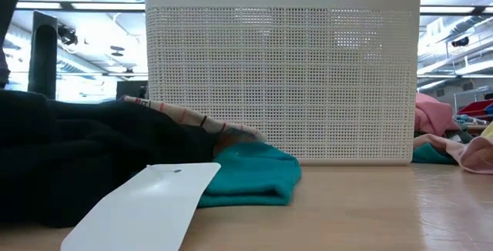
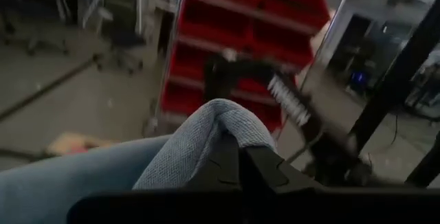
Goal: Sort clothes
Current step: Put the blue pants into the laundry bin
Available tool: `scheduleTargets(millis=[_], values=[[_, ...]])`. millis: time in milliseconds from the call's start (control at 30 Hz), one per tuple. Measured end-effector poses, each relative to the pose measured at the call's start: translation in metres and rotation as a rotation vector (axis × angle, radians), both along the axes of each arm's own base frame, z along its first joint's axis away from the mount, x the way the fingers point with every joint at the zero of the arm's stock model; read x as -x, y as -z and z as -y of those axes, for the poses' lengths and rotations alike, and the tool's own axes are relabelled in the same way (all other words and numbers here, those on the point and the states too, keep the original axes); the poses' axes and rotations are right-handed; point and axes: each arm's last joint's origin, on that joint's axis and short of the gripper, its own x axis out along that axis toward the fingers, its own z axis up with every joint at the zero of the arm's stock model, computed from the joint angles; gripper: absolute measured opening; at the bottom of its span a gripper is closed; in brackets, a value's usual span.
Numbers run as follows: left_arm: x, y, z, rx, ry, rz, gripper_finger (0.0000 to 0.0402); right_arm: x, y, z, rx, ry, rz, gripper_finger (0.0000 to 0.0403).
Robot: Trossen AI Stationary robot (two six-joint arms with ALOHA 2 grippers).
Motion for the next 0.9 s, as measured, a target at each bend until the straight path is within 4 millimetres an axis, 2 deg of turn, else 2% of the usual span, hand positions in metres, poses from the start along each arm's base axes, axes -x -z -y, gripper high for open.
scheduleTargets(millis=[67, 200, 300, 567, 767, 900], values=[[-0.013, 0.021, 0.001, 0.027, 0.005, -0.065, 0.0000, 0.001, 0.000, -0.001, 0.000, -0.007, 0.000, 0.0114], [-0.040, 0.076, 0.001, 0.092, 0.001, -0.220, 0.0000, 0.004, 0.000, -0.003, -0.002, -0.017, 0.000, 0.0114], [-0.053, 0.110, -0.001, 0.140, -0.019, -0.283, 0.0000, 0.004, 0.000, -0.004, -0.004, -0.019, -0.001, 0.0114], [-0.064, 0.192, -0.009, 0.159, -0.231, -0.515, 0.0000, 0.004, 0.000, -0.004, -0.007, -0.019, 0.002, 0.0114], [-0.073, 0.250, -0.014, 0.193, -0.294, -0.640, 0.0001, 0.004, 0.000, -0.004, -0.007, -0.019, 0.002, 0.0114], [-0.078, 0.270, -0.014, 0.192, -0.301, -0.681, 0.0008, 0.004, 0.000, -0.004, -0.007, -0.019, 0.002, 0.0114]])
